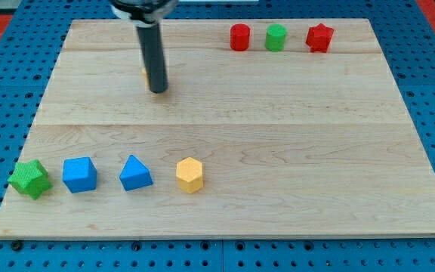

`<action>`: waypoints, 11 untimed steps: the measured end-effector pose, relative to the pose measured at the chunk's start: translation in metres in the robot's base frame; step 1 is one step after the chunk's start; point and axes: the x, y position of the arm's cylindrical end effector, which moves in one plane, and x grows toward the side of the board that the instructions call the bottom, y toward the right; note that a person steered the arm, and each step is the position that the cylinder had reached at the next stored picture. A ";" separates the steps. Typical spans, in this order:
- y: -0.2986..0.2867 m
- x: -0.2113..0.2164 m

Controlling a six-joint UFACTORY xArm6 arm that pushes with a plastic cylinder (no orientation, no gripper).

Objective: Slide the yellow heart to the left of the red circle

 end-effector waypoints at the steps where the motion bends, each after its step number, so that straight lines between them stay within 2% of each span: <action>1: -0.010 -0.057; 2: -0.058 -0.066; 3: -0.069 -0.072; 4: 0.006 -0.078; 5: 0.019 -0.074; 6: -0.020 -0.078; 7: -0.016 -0.110; 8: -0.002 -0.116; 9: 0.016 -0.090; 10: 0.043 -0.081; 11: 0.015 -0.086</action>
